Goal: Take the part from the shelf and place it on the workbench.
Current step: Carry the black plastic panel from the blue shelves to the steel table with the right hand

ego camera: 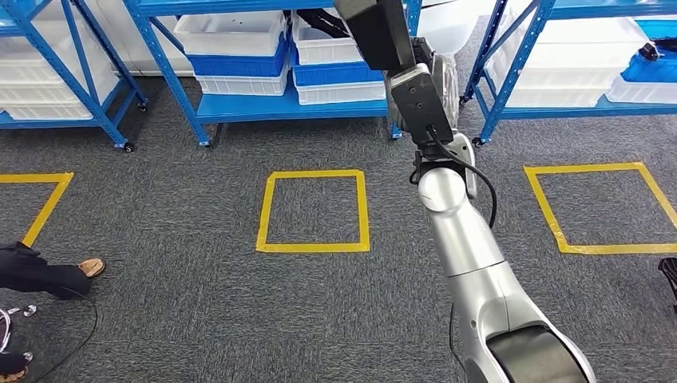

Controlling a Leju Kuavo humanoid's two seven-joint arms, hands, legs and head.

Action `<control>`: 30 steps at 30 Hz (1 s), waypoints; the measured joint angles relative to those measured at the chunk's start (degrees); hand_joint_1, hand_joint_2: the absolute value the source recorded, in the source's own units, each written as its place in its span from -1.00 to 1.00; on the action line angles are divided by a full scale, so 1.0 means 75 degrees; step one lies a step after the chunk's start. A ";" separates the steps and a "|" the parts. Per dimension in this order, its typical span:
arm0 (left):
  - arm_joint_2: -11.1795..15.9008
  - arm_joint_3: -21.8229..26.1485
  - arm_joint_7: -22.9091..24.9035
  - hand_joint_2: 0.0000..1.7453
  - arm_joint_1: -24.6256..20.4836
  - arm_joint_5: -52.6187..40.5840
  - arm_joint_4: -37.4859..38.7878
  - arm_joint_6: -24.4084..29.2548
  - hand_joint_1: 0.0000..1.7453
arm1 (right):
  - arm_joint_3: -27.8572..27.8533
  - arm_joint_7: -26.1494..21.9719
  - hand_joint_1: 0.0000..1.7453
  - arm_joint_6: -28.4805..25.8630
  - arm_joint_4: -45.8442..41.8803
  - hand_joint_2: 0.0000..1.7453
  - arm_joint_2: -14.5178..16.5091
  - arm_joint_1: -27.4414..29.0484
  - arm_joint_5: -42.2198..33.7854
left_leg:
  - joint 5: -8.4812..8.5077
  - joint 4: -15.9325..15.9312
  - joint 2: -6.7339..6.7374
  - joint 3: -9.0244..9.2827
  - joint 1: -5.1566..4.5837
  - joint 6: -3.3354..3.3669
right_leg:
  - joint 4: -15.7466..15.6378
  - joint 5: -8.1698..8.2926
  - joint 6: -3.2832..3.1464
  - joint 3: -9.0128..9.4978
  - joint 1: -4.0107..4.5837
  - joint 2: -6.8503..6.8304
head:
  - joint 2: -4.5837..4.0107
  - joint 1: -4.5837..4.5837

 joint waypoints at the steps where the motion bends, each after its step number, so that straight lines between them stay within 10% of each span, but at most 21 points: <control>1: 0.0001 0.0001 0.0001 1.00 -0.0001 0.0000 0.0000 0.0003 -1.00 | -0.0004 0.0002 1.00 0.0000 -0.0001 1.00 0.0014 -0.0006 0.0018 | -0.0260 0.0417 0.0015 -0.0177 -0.0003 -0.0006 | -0.0005 0.0024 -0.0055 -0.0021 0.0014 -0.0032 | 0.0000 -0.0026; 5: -0.0002 0.0009 0.0001 1.00 0.0004 0.0000 0.0000 0.0009 -1.00 | -0.0009 0.0015 1.00 0.0000 0.0002 1.00 0.0041 -0.0001 0.0035 | -0.0888 0.1917 0.0018 -0.0779 -0.0028 0.0044 | -0.0004 0.0096 -0.0195 -0.0137 0.0131 -0.0181 | 0.0000 -0.0060; 10: -0.0003 0.0058 -0.0009 1.00 -0.0027 0.0003 -0.0003 0.0020 -1.00 | -0.0052 0.0024 1.00 0.0002 -0.0012 1.00 0.0095 -0.0053 0.0089 | -0.0199 -0.0128 0.0410 0.0447 -0.0200 0.0268 | 0.0002 0.0141 -0.0204 -0.0162 0.0220 -0.0418 | 0.0000 -0.0056; 15: -0.0021 0.0087 -0.0032 1.00 -0.0008 -0.0002 -0.0003 0.0018 -1.00 | -0.0121 0.0024 1.00 0.0012 -0.0036 1.00 0.0088 -0.0092 0.0131 | 0.0013 -0.0356 0.0168 0.0422 -0.0226 0.0458 | 0.0234 0.0010 -0.0072 -0.0314 0.0234 -0.0444 | 0.0000 -0.0047; 20: -0.0039 0.0106 -0.0043 1.00 0.0006 -0.0009 -0.0003 0.0014 -1.00 | -0.0165 0.0025 1.00 0.0012 -0.0042 1.00 -0.0007 -0.0037 0.0144 | 0.0148 -0.0394 -0.0156 0.0319 -0.0227 0.0543 | 0.2181 -0.0817 -0.0080 -0.1110 0.0222 -0.0113 | 0.0000 0.0012; 25: -0.0067 0.0108 -0.0041 1.00 0.0009 -0.0037 -0.0003 0.0004 -1.00 | -0.0187 0.0047 1.00 0.0012 -0.0072 1.00 -0.0033 -0.0041 0.0171 | 0.0206 -0.0365 -0.0506 0.0259 -0.0273 0.0453 | 0.0009 -0.0069 -0.0040 0.0064 0.0247 0.0270 | 0.0000 0.0014; 30: -0.0069 0.0111 -0.0001 1.00 0.0033 -0.0076 -0.0003 0.0001 -1.00 | -0.0196 0.0270 1.00 0.0054 -0.0251 1.00 -0.0077 -0.0028 0.0352 | 0.0155 -0.0223 -0.0532 0.0071 -0.0264 0.0264 | -0.0263 0.0078 -0.0241 0.0170 0.0143 0.0070 | 0.0000 -0.0007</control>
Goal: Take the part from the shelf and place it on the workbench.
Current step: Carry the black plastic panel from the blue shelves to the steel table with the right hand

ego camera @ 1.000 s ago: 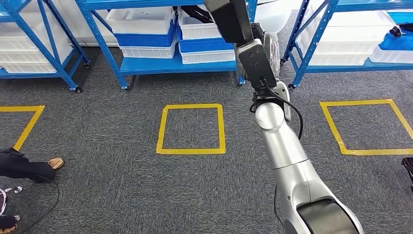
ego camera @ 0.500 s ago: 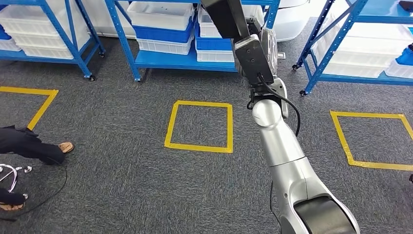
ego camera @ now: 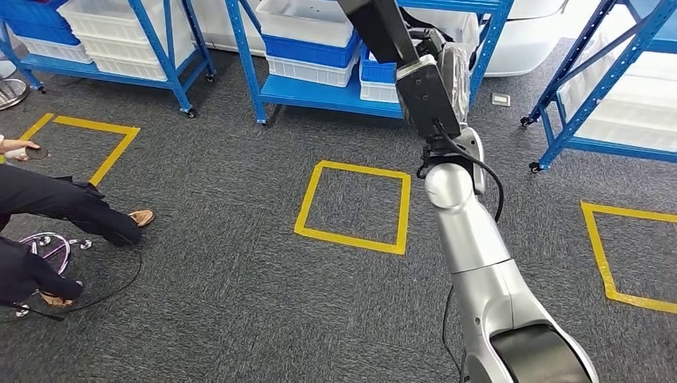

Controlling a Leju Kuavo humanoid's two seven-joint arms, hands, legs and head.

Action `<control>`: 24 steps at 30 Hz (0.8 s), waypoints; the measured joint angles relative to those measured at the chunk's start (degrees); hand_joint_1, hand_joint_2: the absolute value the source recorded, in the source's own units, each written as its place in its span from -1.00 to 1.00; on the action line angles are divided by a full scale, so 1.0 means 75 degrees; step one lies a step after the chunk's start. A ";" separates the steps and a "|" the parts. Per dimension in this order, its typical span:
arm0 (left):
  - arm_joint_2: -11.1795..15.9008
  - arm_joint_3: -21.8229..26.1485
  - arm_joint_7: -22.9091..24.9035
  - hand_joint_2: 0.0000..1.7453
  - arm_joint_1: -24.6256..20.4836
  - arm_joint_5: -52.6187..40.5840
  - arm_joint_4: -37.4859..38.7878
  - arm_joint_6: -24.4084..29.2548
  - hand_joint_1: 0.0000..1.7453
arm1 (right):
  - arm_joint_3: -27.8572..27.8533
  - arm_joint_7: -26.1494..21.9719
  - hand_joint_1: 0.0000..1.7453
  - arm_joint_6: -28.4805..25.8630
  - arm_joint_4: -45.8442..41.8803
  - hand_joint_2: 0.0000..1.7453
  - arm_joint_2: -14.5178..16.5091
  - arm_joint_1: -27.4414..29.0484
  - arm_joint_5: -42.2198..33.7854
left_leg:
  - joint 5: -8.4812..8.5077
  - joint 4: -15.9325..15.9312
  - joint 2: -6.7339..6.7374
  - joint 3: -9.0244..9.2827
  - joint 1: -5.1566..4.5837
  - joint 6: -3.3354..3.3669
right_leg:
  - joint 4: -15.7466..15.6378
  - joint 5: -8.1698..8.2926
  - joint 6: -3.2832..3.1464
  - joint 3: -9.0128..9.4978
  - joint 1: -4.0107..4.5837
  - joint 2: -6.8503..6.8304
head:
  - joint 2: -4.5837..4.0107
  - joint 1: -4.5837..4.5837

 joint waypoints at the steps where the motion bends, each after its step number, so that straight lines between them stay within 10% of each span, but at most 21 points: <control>1: 0.0004 0.0002 0.0001 1.00 -0.0003 0.0000 0.0000 0.0001 -1.00 | -0.0001 0.0022 1.00 0.0014 -0.0040 1.00 0.0000 0.0005 0.0017 | -0.0174 0.0282 0.0138 -0.0134 -0.0001 -0.0035 | -0.0037 0.0025 -0.0044 0.0016 -0.0051 -0.0075 | 0.0000 -0.0023; 5: 0.0015 0.0008 0.0002 1.00 -0.0004 0.0001 0.0000 0.0000 -1.00 | -0.0002 0.0064 1.00 0.0028 -0.0101 1.00 -0.0005 0.0065 0.0043 | -0.0877 0.1984 0.0506 -0.0946 0.0108 -0.0217 | -0.0044 0.0030 -0.0074 0.0008 -0.0055 -0.0365 | 0.0000 -0.0074; 11: 0.0017 0.0020 -0.0007 1.00 -0.0017 0.0006 0.0000 -0.0044 -1.00 | -0.0026 0.0230 1.00 0.0153 -0.0346 1.00 -0.0010 0.0111 0.0303 | 0.0037 -0.0114 0.0940 0.0182 0.0199 -0.0299 | 0.0013 -0.0029 0.0121 0.0001 -0.0021 -0.0714 | 0.0000 -0.0073; 15: 0.0010 0.0033 -0.0001 1.00 -0.0018 0.0000 0.0000 -0.0055 -1.00 | -0.0086 0.0384 1.00 0.0233 -0.0595 1.00 -0.0017 0.0125 0.0497 | 0.0095 -0.0167 0.0687 0.0124 0.0104 -0.0016 | 0.0093 -0.0108 0.0338 -0.0066 -0.0015 -0.0739 | 0.0000 -0.0023; 20: 0.0006 0.0041 0.0012 1.00 -0.0069 -0.0079 -0.0003 -0.0056 -1.00 | -0.0229 0.0457 1.00 0.0287 -0.0828 1.00 -0.0155 0.0319 0.0582 | 0.0164 -0.0196 0.0319 0.0087 0.0070 0.0179 | 0.2250 -0.1022 0.0273 -0.1069 -0.0021 -0.0197 | 0.0000 0.0034; 22: -0.0006 0.0041 0.0023 1.00 -0.0063 -0.0110 -0.0003 -0.0057 -1.00 | -0.0291 0.0504 1.00 0.0296 -0.0889 1.00 -0.0194 0.0412 0.0601 | 0.0174 -0.0193 0.0124 0.0086 0.0032 0.0188 | 0.2022 -0.0848 0.0326 -0.0975 0.0028 -0.0147 | 0.0000 0.0039; 24: -0.0023 0.0041 0.0028 1.00 -0.0061 -0.0127 -0.0003 -0.0057 -1.00 | -0.0327 0.0527 1.00 0.0296 -0.0967 1.00 -0.0215 0.0443 0.0613 | 0.0185 -0.0186 -0.0043 0.0082 0.0012 0.0180 | 0.0906 -0.0405 0.0336 -0.0449 0.0058 0.0065 | 0.0000 0.0041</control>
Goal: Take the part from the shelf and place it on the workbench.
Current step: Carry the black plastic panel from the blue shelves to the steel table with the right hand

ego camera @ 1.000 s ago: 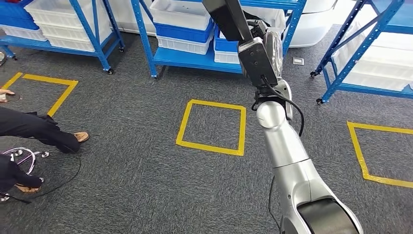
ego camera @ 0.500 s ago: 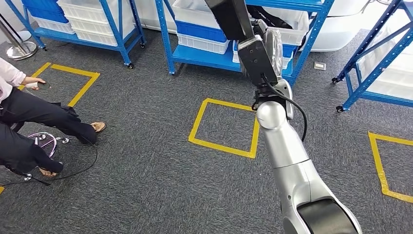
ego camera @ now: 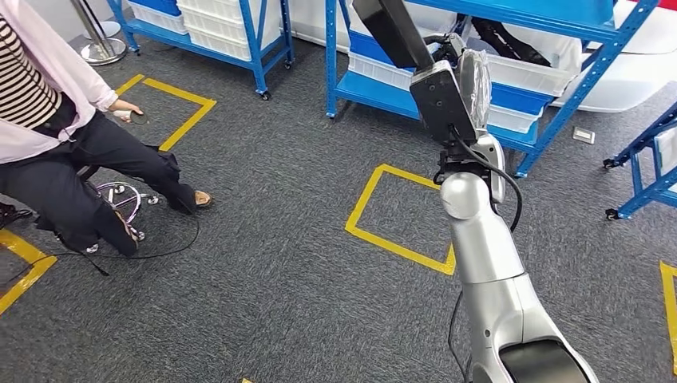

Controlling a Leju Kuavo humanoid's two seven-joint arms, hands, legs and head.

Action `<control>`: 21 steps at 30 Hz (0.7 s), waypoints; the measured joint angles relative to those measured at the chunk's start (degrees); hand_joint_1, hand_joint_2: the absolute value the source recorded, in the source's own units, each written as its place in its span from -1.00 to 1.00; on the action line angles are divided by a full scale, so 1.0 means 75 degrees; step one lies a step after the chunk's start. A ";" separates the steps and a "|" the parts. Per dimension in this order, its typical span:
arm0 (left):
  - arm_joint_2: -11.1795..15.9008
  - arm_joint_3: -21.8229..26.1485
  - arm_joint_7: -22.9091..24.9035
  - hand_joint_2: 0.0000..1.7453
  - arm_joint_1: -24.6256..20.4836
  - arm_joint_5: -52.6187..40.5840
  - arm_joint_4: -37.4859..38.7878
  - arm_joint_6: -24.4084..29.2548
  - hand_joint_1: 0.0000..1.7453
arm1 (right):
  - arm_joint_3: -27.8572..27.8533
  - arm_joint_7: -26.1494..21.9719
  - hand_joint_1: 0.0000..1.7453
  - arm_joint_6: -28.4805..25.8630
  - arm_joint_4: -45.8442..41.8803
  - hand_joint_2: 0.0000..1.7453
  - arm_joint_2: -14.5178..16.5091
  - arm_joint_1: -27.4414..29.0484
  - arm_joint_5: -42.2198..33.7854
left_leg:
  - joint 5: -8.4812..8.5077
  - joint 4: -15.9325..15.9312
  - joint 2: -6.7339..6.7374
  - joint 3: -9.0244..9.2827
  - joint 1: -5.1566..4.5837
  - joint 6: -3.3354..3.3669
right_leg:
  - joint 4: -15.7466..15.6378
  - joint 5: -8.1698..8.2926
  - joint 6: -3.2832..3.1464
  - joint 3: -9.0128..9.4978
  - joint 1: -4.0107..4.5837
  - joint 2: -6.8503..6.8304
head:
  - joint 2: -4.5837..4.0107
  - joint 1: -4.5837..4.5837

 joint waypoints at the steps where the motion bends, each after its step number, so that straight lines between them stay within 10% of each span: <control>1: -0.0008 0.0001 0.0001 1.00 -0.0002 -0.0013 0.0000 0.0000 -1.00 | -0.0009 0.0002 1.00 0.0004 -0.0042 1.00 -0.0009 0.0001 0.0008 | 0.0004 0.0011 -0.0069 -0.0013 -0.0013 -0.0014 | -0.0475 0.0178 -0.0035 0.0224 0.0010 0.0107 | 0.0000 -0.0002; 5: -0.0031 0.0001 0.0017 1.00 0.0022 -0.0036 0.0000 -0.0015 -1.00 | -0.0042 0.0036 1.00 0.0067 -0.0203 1.00 -0.0044 0.0019 0.0067 | 0.0043 0.0022 -0.0236 -0.0104 -0.0023 -0.0144 | -0.0862 0.0366 -0.0229 0.0406 0.0035 0.0063 | 0.0000 0.0004; 7: -0.0041 -0.0001 0.0020 1.00 0.0032 -0.0041 0.0000 -0.0027 -1.00 | -0.0063 0.0065 1.00 0.0108 -0.0295 1.00 -0.0056 0.0025 0.0113 | -0.0142 0.0279 0.0040 -0.0247 -0.0032 -0.0222 | -0.0911 0.0407 -0.0336 0.0431 -0.0032 -0.0072 | 0.0000 -0.0024; 12: -0.0058 -0.0002 -0.0020 1.00 0.0016 -0.0132 0.0000 -0.0041 -1.00 | -0.0101 0.0119 1.00 0.0136 -0.0420 1.00 -0.0074 0.0093 0.0136 | -0.0991 0.2297 0.0580 -0.1227 0.0061 -0.0403 | -0.0919 0.0390 -0.0424 0.0441 -0.0029 -0.0452 | 0.0000 -0.0089; 18: -0.0058 -0.0001 -0.0031 1.00 0.0009 -0.0141 0.0000 -0.0039 -1.00 | -0.0125 0.0124 1.00 0.0146 -0.0574 1.00 -0.0066 0.0198 0.0144 | -0.0047 0.0073 0.1094 -0.0065 0.0044 -0.0323 | -0.0907 0.0293 -0.0297 0.0487 0.0081 -0.0834 | 0.0000 -0.0078; 21: -0.0074 -0.0001 0.0004 1.00 0.0044 -0.0138 0.0002 0.0012 -1.00 | -0.0130 0.0104 1.00 0.0155 -0.0723 1.00 -0.0029 0.0395 0.0202 | -0.0013 -0.0007 0.0846 -0.0040 0.0012 -0.0159 | -0.0889 0.0205 -0.0191 0.0519 0.0110 -0.0953 | 0.0000 -0.0037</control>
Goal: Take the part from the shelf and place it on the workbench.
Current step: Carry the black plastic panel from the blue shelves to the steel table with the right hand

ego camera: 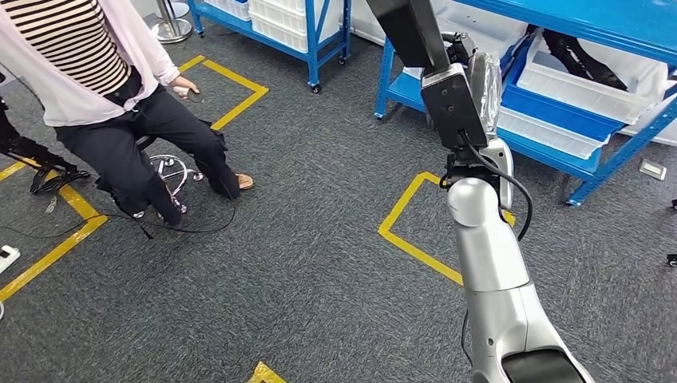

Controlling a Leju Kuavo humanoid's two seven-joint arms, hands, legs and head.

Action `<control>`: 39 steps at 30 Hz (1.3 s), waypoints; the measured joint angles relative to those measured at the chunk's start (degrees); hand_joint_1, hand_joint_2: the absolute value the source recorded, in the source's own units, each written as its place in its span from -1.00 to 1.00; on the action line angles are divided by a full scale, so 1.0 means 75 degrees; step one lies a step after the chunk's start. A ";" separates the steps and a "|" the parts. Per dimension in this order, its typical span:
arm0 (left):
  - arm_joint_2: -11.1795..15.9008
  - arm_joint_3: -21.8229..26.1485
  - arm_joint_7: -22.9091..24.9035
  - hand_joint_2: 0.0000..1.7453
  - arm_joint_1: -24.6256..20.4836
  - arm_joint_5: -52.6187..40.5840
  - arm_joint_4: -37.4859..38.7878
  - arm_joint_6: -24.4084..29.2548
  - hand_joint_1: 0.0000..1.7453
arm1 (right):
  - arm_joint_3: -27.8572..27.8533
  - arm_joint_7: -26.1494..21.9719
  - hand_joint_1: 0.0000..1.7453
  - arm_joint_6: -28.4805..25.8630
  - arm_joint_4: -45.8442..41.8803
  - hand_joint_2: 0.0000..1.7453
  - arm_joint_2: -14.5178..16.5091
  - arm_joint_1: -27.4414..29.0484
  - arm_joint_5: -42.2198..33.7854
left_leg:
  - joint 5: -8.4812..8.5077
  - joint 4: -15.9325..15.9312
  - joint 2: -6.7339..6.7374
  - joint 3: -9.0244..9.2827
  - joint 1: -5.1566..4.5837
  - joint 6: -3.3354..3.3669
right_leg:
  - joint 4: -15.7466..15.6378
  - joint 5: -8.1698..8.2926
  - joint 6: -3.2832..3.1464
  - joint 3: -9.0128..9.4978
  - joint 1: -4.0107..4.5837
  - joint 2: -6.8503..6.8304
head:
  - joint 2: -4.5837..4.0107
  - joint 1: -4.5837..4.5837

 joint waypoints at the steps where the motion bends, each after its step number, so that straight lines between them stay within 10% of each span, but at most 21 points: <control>1: -0.0007 0.0000 0.0016 1.00 0.0016 -0.0002 0.0001 0.0020 -1.00 | 0.0001 -0.0007 1.00 -0.0003 -0.0065 1.00 0.0010 0.0084 0.0038 | 0.0028 -0.0039 -0.0072 0.0024 0.0010 0.0065 | 0.0156 -0.0105 0.0011 -0.0057 -0.0010 0.0109 | 0.0000 0.0004; 6: -0.0022 0.0003 0.0084 1.00 0.0053 -0.0024 0.0001 0.0065 -1.00 | 0.0006 0.0017 1.00 -0.0009 -0.0326 1.00 0.0012 0.0587 0.0234 | 0.0071 -0.0082 -0.0524 0.0037 0.0030 0.0180 | 0.2296 -0.0904 -0.0007 -0.1106 -0.0089 0.0709 | 0.0000 0.0045; 10: -0.0045 0.0006 0.0125 1.00 0.0081 -0.0013 0.0001 0.0128 -1.00 | 0.0015 0.0083 1.00 0.0109 -0.0529 1.00 0.0112 0.0788 0.0362 | 0.0063 -0.0022 -0.0898 0.0022 0.0042 0.0118 | 0.0661 -0.0140 0.0229 -0.0393 -0.0178 0.0941 | 0.0000 0.0071; 14: -0.0038 0.0034 0.0123 1.00 0.0148 0.0006 0.0002 0.0156 -1.00 | 0.0055 0.0125 1.00 0.0202 -0.0651 1.00 0.0274 0.0840 0.0410 | 0.0087 -0.0008 -0.1080 -0.0060 0.0037 -0.0067 | 0.0111 0.0105 0.0035 -0.0134 -0.0146 0.0973 | 0.0000 0.0051; 17: -0.0037 0.0049 0.0128 1.00 0.0206 0.0035 0.0004 0.0210 -1.00 | 0.0094 0.0153 1.00 0.0256 -0.0716 1.00 0.0417 0.0851 0.0442 | -0.0208 0.0441 -0.0704 -0.0284 0.0038 -0.0174 | 0.0075 0.0159 -0.0148 -0.0127 -0.0182 0.0822 | 0.0000 -0.0018; 21: -0.0048 0.0096 0.0171 1.00 0.0213 0.0128 0.0006 0.0356 -1.00 | 0.0152 0.0173 1.00 0.0398 -0.0748 1.00 0.0557 0.0860 0.0472 | -0.1027 0.2269 -0.0273 -0.1129 0.0048 -0.0248 | 0.0073 0.0141 -0.0253 -0.0131 -0.0111 0.0526 | 0.0000 -0.0083; 27: -0.0061 0.0219 0.0268 1.00 0.0208 0.0195 0.0007 0.0551 -1.00 | 0.0282 0.0248 1.00 0.0576 -0.0748 1.00 0.0826 0.0727 0.0489 | -0.0152 0.0161 0.0188 0.0036 -0.0060 -0.0045 | 0.0083 0.0093 -0.0231 -0.0123 0.0022 0.0132 | 0.0000 -0.0080; 30: -0.0077 0.0262 0.0265 1.00 0.0236 0.0195 0.0007 0.0568 -1.00 | 0.0336 0.0342 1.00 0.0650 -0.0748 1.00 0.0881 0.0612 0.0497 | -0.0098 0.0038 0.0010 0.0045 -0.0069 0.0036 | 0.0083 0.0052 -0.0159 -0.0134 0.0046 -0.0007 | 0.0000 -0.0065; 36: -0.0096 0.0280 0.0248 1.00 0.0264 0.0097 0.0007 0.0459 -1.00 | 0.0362 0.0457 1.00 0.0636 -0.0790 1.00 0.0699 0.0632 0.0598 | 0.0007 -0.0072 -0.0472 0.0104 -0.0008 0.0177 | 0.2189 -0.0856 -0.0146 -0.1083 -0.0056 0.0687 | 0.0000 0.0005; 39: -0.0098 0.0280 0.0254 1.00 0.0289 0.0087 0.0007 0.0377 -1.00 | 0.0362 0.0486 1.00 0.0624 -0.0810 1.00 0.0601 0.0705 0.0628 | 0.0003 -0.0045 -0.0753 0.0109 0.0012 0.0156 | 0.1583 -0.0489 0.0069 -0.0839 -0.0133 0.0752 | 0.0000 0.0010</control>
